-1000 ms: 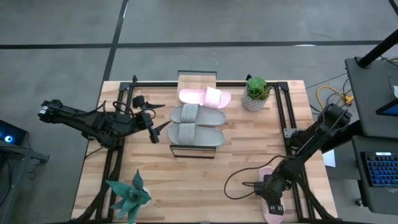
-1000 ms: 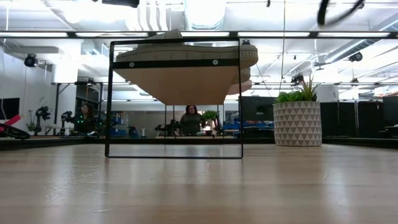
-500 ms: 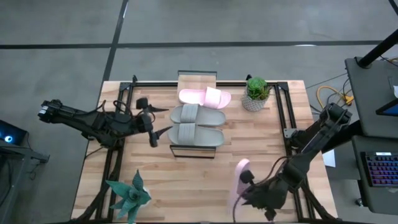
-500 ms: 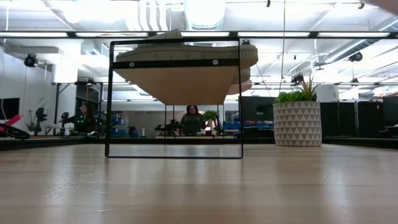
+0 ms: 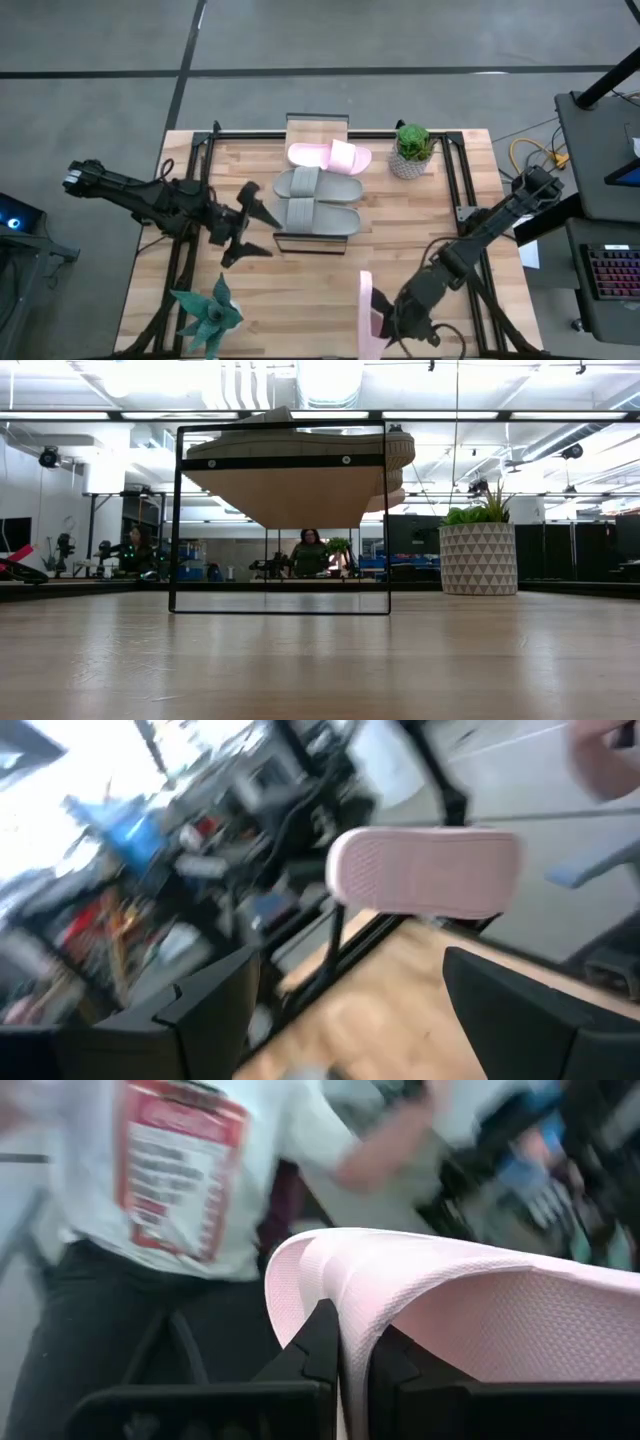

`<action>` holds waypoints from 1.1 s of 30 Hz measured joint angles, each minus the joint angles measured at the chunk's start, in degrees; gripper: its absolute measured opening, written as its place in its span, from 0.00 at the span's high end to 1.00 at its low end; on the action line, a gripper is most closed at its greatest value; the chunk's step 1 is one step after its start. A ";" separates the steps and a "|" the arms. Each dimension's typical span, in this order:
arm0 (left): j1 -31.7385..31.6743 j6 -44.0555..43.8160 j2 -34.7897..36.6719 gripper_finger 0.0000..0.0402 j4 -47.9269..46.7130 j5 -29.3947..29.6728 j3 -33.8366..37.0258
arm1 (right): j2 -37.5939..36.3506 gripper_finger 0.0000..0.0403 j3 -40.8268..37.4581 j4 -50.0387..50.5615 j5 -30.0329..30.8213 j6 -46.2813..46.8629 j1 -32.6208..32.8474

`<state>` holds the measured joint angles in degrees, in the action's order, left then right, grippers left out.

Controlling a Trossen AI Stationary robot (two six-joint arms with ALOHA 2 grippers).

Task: Pick and place slides into the shelf
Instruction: Align the pink slide with the other pink slide on the shelf

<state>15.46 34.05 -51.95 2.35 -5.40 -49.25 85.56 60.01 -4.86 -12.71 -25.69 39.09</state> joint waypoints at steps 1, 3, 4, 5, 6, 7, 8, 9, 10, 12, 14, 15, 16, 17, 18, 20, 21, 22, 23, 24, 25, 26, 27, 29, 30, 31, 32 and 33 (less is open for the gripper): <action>0.02 0.83 -0.76 0.25 1.02 -1.74 0.00 | 0.09 0.98 -0.54 -1.63 -2.95 -1.96 -0.72; 0.00 2.57 -2.38 0.25 2.26 -3.33 0.00 | 0.81 0.98 -1.33 -5.08 -9.57 -5.72 -2.57; 0.00 2.90 -3.45 0.25 3.25 -3.57 0.00 | 1.22 0.98 -1.69 -6.40 -12.79 -7.31 -3.58; 0.00 3.15 -4.78 0.25 4.88 -4.17 0.00 | 1.71 0.98 -1.93 -7.31 -15.52 -8.28 -4.54; 0.00 3.58 -6.01 0.25 6.28 -4.66 0.00 | 2.48 0.98 -1.99 -8.42 -17.47 -8.89 -5.69; 0.00 3.83 -7.20 0.25 7.47 -4.74 0.00 | 3.39 0.98 -1.88 -9.48 -18.93 -9.16 -6.78; 0.00 3.86 -8.56 0.25 9.22 -4.86 0.00 | 4.37 0.98 -1.49 -9.59 -20.01 -9.26 -7.82; 0.00 3.86 -10.02 0.25 10.59 -5.04 -0.17 | 5.35 0.98 -1.13 -9.51 -20.73 -9.07 -8.64; 0.00 3.86 -11.36 0.25 10.69 -5.15 -0.59 | 6.57 0.98 -0.39 -9.29 -21.29 -8.64 -9.43; 0.00 3.81 -14.06 0.25 10.50 -5.26 -1.64 | 8.90 0.98 1.22 -9.26 -21.86 -6.92 -10.70; 0.00 3.80 -16.80 0.25 10.72 -5.37 -2.86 | 10.70 0.98 2.74 -8.43 -22.29 -5.47 -11.11; 0.00 3.80 -17.88 0.25 10.58 -5.43 -3.35 | 11.61 0.98 3.52 -8.48 -22.65 -5.32 -11.28; 0.00 3.80 -19.03 0.25 10.33 -5.45 -3.93 | 12.43 0.98 4.27 -8.09 -23.52 -5.36 -11.35; 0.00 3.80 -20.15 0.25 10.44 -5.45 -4.64 | 12.99 0.98 5.05 -6.76 -24.48 -5.54 -11.37; 0.00 3.81 -21.09 0.25 10.63 -5.45 -5.23 | 13.45 0.98 5.78 -5.39 -25.50 -6.04 -11.39; 0.00 3.81 -22.90 0.25 10.36 -5.47 -6.48 | 13.94 0.98 6.95 -3.63 -27.07 -7.20 -11.37; 0.00 3.84 -23.85 0.25 10.66 -5.47 -7.22 | 13.94 0.98 7.21 -2.61 -27.66 -7.59 -11.37; 0.00 3.82 -24.70 0.25 10.69 -5.65 -7.86 | 13.82 0.98 7.29 -2.45 -28.29 -7.67 -11.37; 0.00 3.80 -25.53 0.25 10.56 -6.38 -8.46 | 13.81 0.98 7.42 -2.64 -28.43 -7.82 -11.37; -0.01 3.78 -26.38 0.25 10.35 -7.62 -9.22 | 13.64 0.98 7.45 -2.63 -28.40 -7.85 -11.37; -0.02 3.76 -27.21 0.25 10.30 -9.18 -9.90 | 13.51 0.98 7.45 -2.59 -28.41 -7.85 -11.37; -0.02 3.66 -28.05 0.25 10.17 -10.61 -10.59 | 13.44 0.98 7.45 -2.59 -28.40 -7.87 -11.39; -0.02 3.21 -28.79 0.25 10.13 -11.38 -11.20 | 13.39 0.98 7.45 -2.59 -28.40 -7.87 -11.41; 0.02 1.88 -30.22 0.25 9.95 -12.49 -12.09 | 13.33 0.98 7.45 -2.35 -28.37 -7.76 -11.41; 0.02 1.30 -30.69 0.25 9.58 -13.14 -12.33 | 13.33 0.98 7.45 -2.29 -28.34 -7.58 -11.41; 0.02 0.69 -31.13 0.25 8.94 -14.08 -12.52 | 13.31 0.98 7.45 -2.19 -28.26 -7.57 -11.41; 0.02 -0.08 -31.65 0.25 8.78 -15.39 -12.76 | 13.29 0.98 7.37 -2.17 -28.22 -7.56 -11.41; 0.02 -0.64 -32.03 0.25 9.01 -16.54 -12.97 | 13.27 0.98 7.36 -1.92 -28.23 -7.55 -11.43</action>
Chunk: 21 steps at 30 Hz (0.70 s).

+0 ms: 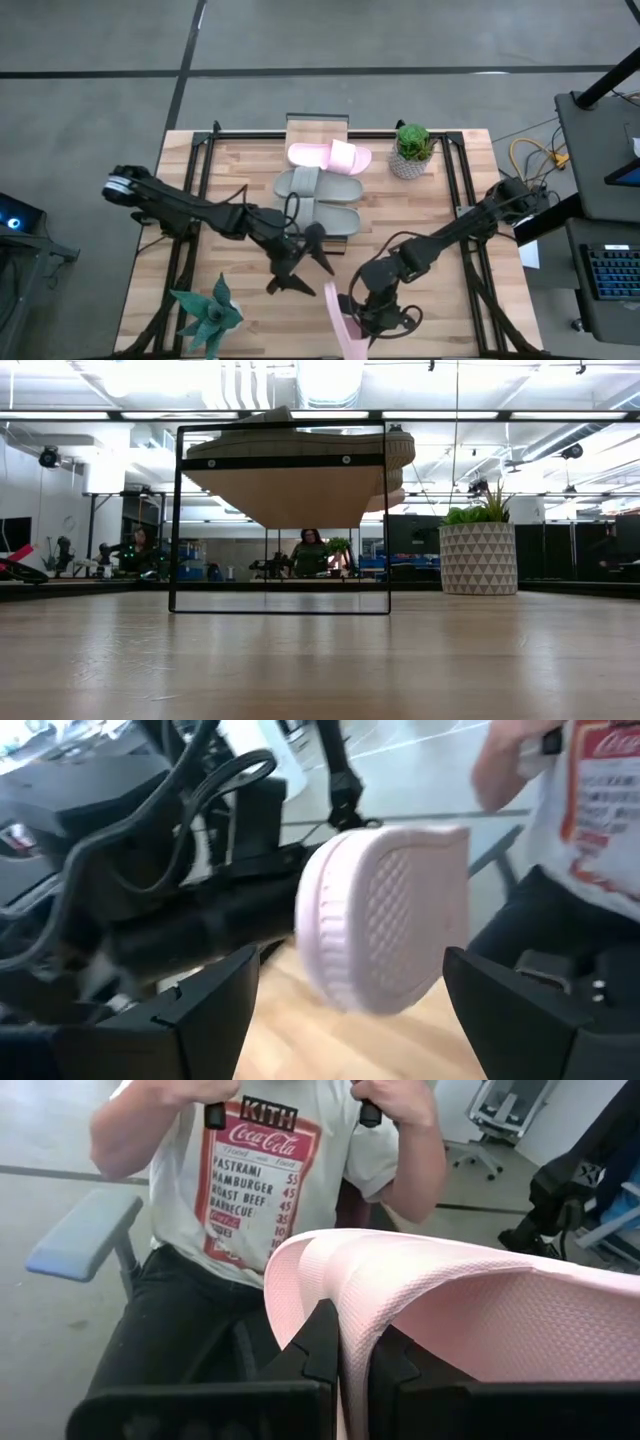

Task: Pick and place slides into the shelf
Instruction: Align the pink slide with the other pink slide on the shelf

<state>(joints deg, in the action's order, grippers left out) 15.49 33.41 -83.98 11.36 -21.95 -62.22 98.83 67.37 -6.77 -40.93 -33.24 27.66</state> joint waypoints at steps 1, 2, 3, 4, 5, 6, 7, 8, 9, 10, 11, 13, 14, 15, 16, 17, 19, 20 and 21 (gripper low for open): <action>0.00 -0.13 -0.19 0.25 0.08 -0.91 -0.10 | 0.00 0.98 -0.04 0.18 -0.01 0.03 -0.07; 0.00 -0.16 -0.32 0.25 0.04 -1.85 -0.26 | 0.00 0.98 -0.06 0.28 -0.01 0.18 -0.10; 0.02 -0.17 -0.46 0.25 0.12 -2.24 -0.55 | 0.00 0.98 -0.07 0.53 0.00 0.18 -0.26; 0.02 -0.22 -0.66 0.25 0.38 -2.85 -0.87 | 0.00 0.98 -0.11 0.63 0.00 0.19 -0.41; 0.08 -0.28 -0.85 0.25 0.49 -3.18 -1.14 | 0.00 0.98 -0.13 0.66 -0.01 0.20 -0.62; 0.14 -0.45 -1.11 0.25 0.66 -3.62 -1.37 | 0.00 0.98 -0.18 0.61 0.01 0.20 -0.86; 0.28 -0.59 -1.43 0.25 1.14 -4.25 -1.58 | 0.00 0.98 -0.24 0.62 0.00 0.20 -1.13; 0.35 -1.04 -1.84 0.25 2.02 -4.58 -1.78 | 0.00 0.98 -0.28 0.64 0.00 0.20 -1.38; 0.37 -1.16 -2.35 0.25 2.53 -4.64 -2.10 | 0.00 0.98 -0.28 0.62 0.00 0.22 -1.59; 0.39 -1.18 -2.72 0.25 2.84 -4.65 -2.25 | 0.00 0.98 -0.28 0.62 0.03 0.24 -1.84; 0.39 -1.18 -3.05 0.25 2.83 -4.67 -2.27 | 0.00 0.98 -0.28 0.62 0.00 0.54 -1.97; 0.37 -1.20 -3.97 0.25 3.15 -4.66 -2.27 | -0.02 0.98 -0.32 0.61 0.03 1.22 -2.31; 0.37 -1.23 -4.46 0.25 3.69 -4.67 -2.25 | 0.00 0.98 -0.38 0.62 0.01 1.60 -2.54; 0.37 -1.24 -4.81 0.25 3.80 -4.64 -2.23 | -0.01 0.98 -0.44 0.62 0.04 1.75 -2.66; 0.37 -1.27 -5.09 0.25 3.89 -4.64 -2.22 | -0.02 0.98 -0.47 0.62 0.02 1.75 -2.75; 0.37 -1.27 -5.36 0.25 4.15 -4.64 -2.25 | -0.02 0.98 -0.50 0.62 0.03 1.75 -2.84; 0.39 -1.29 -5.58 0.25 4.27 -4.66 -2.35 | -0.02 0.98 -0.55 0.62 0.03 1.97 -2.96; 0.39 -1.29 -5.58 0.25 4.19 -4.64 -2.33 | -0.02 0.98 -0.55 0.62 0.03 2.12 -2.97; 0.39 -1.29 -5.58 0.25 4.25 -4.64 -2.31 | -0.02 0.98 -0.55 0.62 0.03 2.15 -2.97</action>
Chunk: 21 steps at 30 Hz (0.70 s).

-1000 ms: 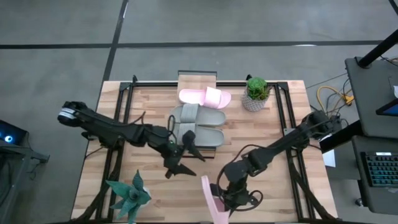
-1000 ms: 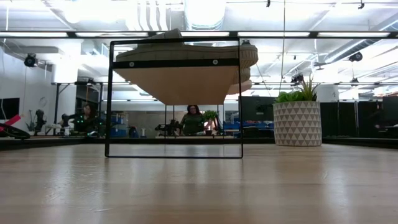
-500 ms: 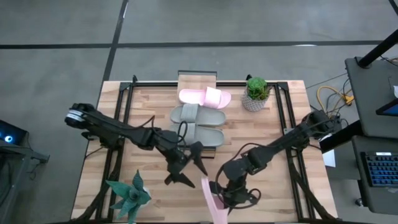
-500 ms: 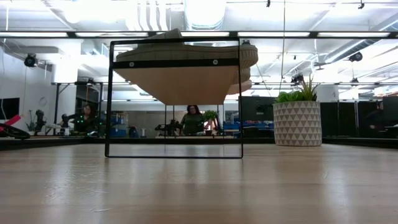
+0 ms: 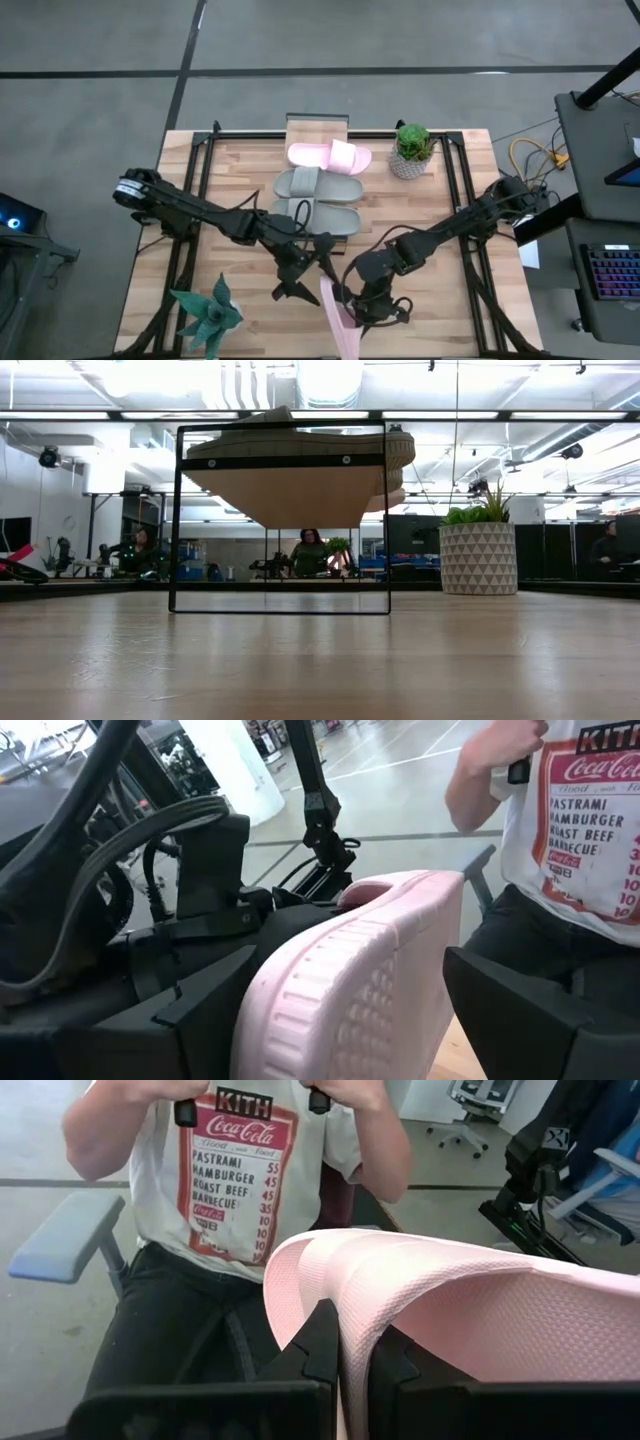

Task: Pick and place slides into the shelf
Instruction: Align the pink slide with the other pink slide on the shelf

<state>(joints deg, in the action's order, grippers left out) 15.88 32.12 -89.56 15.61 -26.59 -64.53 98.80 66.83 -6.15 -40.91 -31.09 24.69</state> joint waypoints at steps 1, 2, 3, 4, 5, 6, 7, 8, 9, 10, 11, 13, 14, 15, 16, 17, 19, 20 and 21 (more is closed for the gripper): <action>0.00 0.00 0.00 0.26 0.01 -0.01 0.06 | 0.00 0.98 0.00 0.00 0.00 0.01 0.00; 0.00 0.00 -0.04 0.26 0.02 -0.02 0.07 | 0.00 0.98 0.00 -0.02 0.00 0.02 0.00; -0.02 0.00 -0.04 0.27 -0.05 0.00 0.08 | -0.02 0.98 0.00 -0.02 0.00 0.04 0.00; -0.01 0.00 -0.04 0.28 -0.13 0.00 0.10 | -0.02 0.98 0.00 0.01 0.06 0.03 0.00; -0.02 0.01 -0.04 0.30 -0.15 0.02 0.12 | -0.02 0.98 0.00 0.02 0.28 0.02 0.00; -0.02 0.02 -0.04 0.31 -0.13 0.05 0.13 | -0.02 0.98 0.00 0.00 0.42 0.02 0.00; -0.02 0.02 -0.04 0.33 -0.11 0.07 0.13 | -0.02 0.98 0.00 0.00 0.44 0.02 0.02; -0.02 0.02 -0.04 0.35 -0.13 0.12 0.13 | -0.02 0.98 0.00 0.00 0.44 0.02 0.02; -0.02 0.02 -0.04 0.37 -0.15 0.35 0.13 | -0.02 0.98 0.00 0.00 0.44 0.03 0.02; -0.02 0.02 -0.04 0.39 -0.15 0.71 0.13 | -0.02 0.98 0.00 0.01 0.45 0.16 0.02; -0.02 0.02 -0.04 0.42 -0.15 1.25 0.13 | -0.02 0.98 0.00 0.00 0.44 0.25 0.02; 0.00 0.07 -0.04 0.47 -0.22 2.27 0.15 | -0.04 0.98 0.00 0.04 0.42 0.45 0.02; 0.06 0.09 -0.11 0.50 -0.19 2.62 0.15 | -0.04 0.98 0.00 0.05 0.41 0.43 0.04; 0.09 0.14 -0.15 0.53 -0.15 2.74 0.15 | -0.04 0.98 0.00 0.08 0.45 0.44 0.04; 0.09 0.30 -0.16 0.56 -0.18 2.69 0.18 | -0.04 0.98 0.01 0.17 0.77 0.47 0.04; 0.08 0.80 -0.17 0.59 -0.26 2.69 0.18 | -0.05 0.98 0.02 0.29 1.30 0.48 0.07; 0.07 1.80 -0.17 0.66 -0.41 2.63 0.18 | -0.07 0.98 0.11 0.46 1.81 0.45 0.09; 0.09 2.34 -0.17 0.70 -0.54 2.54 0.18 | -0.13 0.98 0.11 0.64 2.11 0.48 0.09; 0.09 2.83 -0.17 0.73 -0.95 2.32 0.18 | -0.47 0.98 0.11 1.23 2.70 0.65 0.11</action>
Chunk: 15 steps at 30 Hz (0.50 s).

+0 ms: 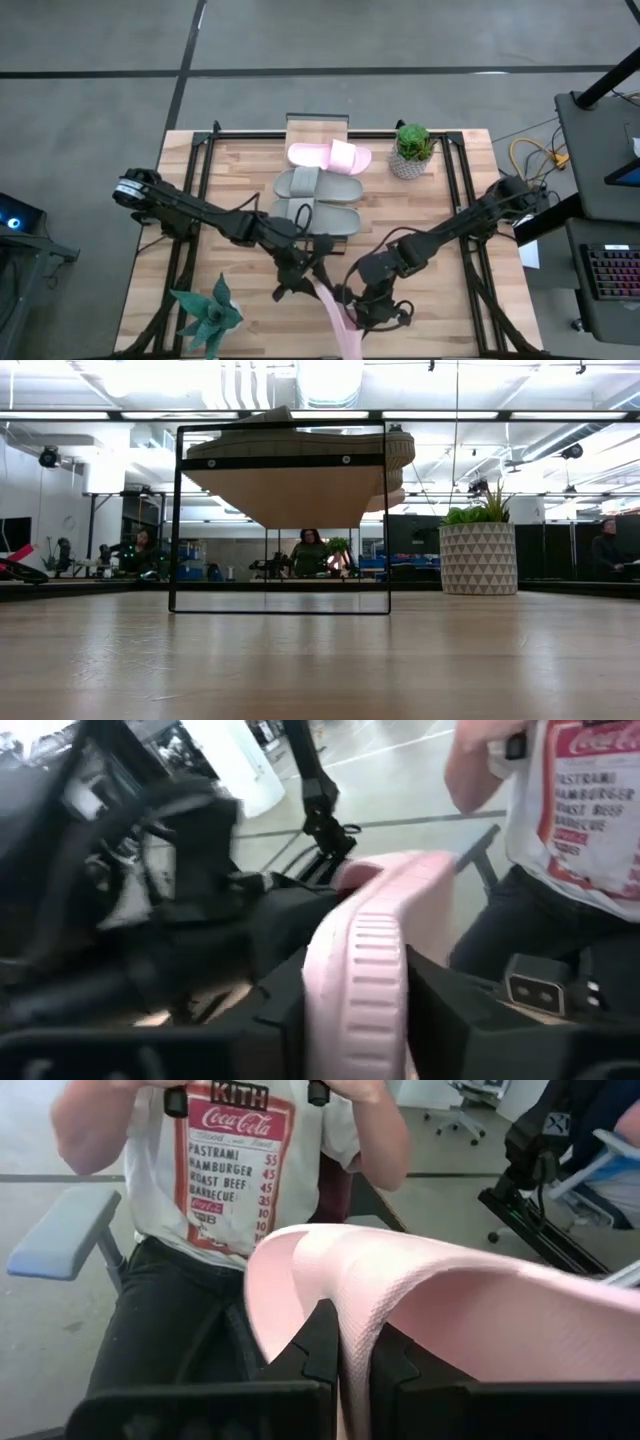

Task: Pick and place slides into the shelf
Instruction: Align the pink slide with the other pink slide on the shelf

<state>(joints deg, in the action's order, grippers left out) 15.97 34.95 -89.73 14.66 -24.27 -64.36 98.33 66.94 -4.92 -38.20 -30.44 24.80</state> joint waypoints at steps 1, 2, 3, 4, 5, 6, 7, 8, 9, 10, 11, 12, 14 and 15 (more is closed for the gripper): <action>0.02 0.22 0.00 0.77 -0.65 -0.03 0.04 | -0.43 0.98 0.00 0.93 0.05 -0.02 0.00; 0.00 0.34 0.00 0.81 -1.21 -0.09 0.13 | -0.89 0.98 0.02 1.70 0.10 -0.04 0.00; 0.00 0.36 0.09 0.84 -1.75 -0.09 0.13 | -1.52 0.98 0.02 2.54 0.17 -0.03 0.00; 0.00 0.44 0.20 0.87 -2.50 -0.01 0.12 | -2.15 0.98 0.03 3.67 0.44 0.07 0.00; 0.00 0.71 0.39 0.87 -2.96 0.22 0.12 | -2.67 0.98 0.03 4.32 0.61 0.59 -0.03; 0.00 1.24 0.58 0.87 -3.30 0.30 0.11 | -3.17 0.98 0.04 4.44 0.95 1.29 -0.07; -0.03 1.51 0.84 0.87 -3.84 0.33 0.11 | -3.79 0.98 0.03 4.95 1.91 2.12 -0.05; -0.07 1.60 1.06 0.87 -4.04 0.44 0.11 | -4.36 0.97 0.03 5.39 3.23 3.13 -0.03; -0.09 1.63 1.30 0.87 -4.12 0.46 0.11 | -4.89 0.96 0.03 5.50 4.47 4.21 0.01; -0.11 1.65 1.61 0.87 -4.28 0.50 0.11 | -5.37 0.95 0.02 5.64 5.76 4.97 0.04; -0.11 1.67 1.81 0.87 -4.41 0.57 0.13 | -5.86 0.93 0.04 5.94 6.98 5.63 0.04; -0.11 1.65 2.09 0.87 -4.61 0.67 0.17 | -6.37 0.90 0.07 6.72 8.09 6.27 0.04; -0.04 1.66 3.28 0.87 -6.20 0.81 0.62 | -7.13 0.85 0.07 8.18 9.72 7.23 0.04; 0.00 1.70 3.80 0.87 -6.99 0.97 0.74 | -7.48 0.82 0.09 8.97 10.36 7.68 0.00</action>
<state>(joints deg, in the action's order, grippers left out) 15.97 36.65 -85.93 7.67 -23.29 -63.61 90.85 67.02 4.06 -27.84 -22.75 24.80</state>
